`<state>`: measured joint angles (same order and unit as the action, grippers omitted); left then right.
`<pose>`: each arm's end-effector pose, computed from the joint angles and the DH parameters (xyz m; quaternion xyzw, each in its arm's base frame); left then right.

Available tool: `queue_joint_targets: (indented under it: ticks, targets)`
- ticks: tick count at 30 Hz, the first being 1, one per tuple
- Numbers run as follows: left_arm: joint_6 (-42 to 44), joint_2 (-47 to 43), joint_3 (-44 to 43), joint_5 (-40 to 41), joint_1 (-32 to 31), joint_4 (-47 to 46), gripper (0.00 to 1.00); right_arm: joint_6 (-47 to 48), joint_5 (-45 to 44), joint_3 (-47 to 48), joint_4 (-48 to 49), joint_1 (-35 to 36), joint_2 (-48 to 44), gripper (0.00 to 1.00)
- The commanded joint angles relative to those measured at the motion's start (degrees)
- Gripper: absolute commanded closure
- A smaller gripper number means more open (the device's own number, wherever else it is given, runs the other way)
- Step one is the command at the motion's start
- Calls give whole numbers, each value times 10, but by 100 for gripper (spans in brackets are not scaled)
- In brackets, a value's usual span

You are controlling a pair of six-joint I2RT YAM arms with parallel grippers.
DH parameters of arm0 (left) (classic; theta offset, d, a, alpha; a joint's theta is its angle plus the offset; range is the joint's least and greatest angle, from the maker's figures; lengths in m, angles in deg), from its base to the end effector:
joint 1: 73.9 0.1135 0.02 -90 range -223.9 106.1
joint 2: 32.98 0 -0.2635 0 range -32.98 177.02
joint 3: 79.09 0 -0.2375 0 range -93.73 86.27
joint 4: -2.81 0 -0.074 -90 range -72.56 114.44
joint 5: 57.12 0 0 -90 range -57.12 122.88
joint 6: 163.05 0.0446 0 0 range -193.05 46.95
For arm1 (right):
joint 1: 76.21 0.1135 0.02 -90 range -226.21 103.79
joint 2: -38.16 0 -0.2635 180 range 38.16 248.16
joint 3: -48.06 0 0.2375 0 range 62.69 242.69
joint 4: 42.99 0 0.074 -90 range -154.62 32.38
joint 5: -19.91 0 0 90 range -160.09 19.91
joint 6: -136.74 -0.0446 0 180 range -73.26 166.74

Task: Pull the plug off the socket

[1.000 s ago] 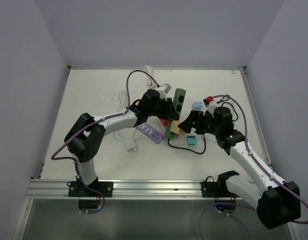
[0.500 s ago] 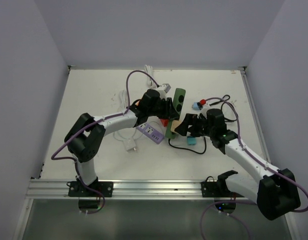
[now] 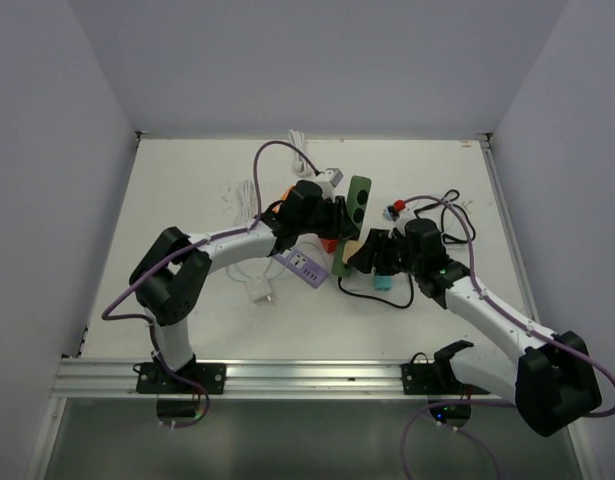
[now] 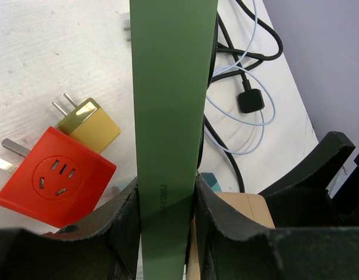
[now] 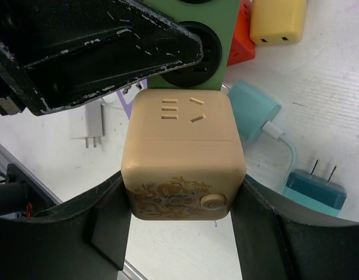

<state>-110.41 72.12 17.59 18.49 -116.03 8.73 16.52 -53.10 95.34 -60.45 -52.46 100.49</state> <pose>0.2988 -0.2852 0.2253 0.1001 0.8456 -0.4105 0.3261 0.2010 0.1027 0.2225 -0.0220 0.8698 0.3312 0.3651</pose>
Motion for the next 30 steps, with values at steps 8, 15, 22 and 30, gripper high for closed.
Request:
queue_joint_targets:
  ticks: [8,15,22,30]
  targets:
    - [107,2,-68,176,-52,74,100,12,-88,69,-57,27,-12,100]
    - [98,-10,-25,99,-42,7,100,7,-86,56,-52,29,-29,100]
    - [87,-38,28,-59,25,-73,100,-22,-61,5,-10,27,-98,100]
    - [91,-44,52,-151,86,-100,100,-42,-30,-2,7,21,-123,100]
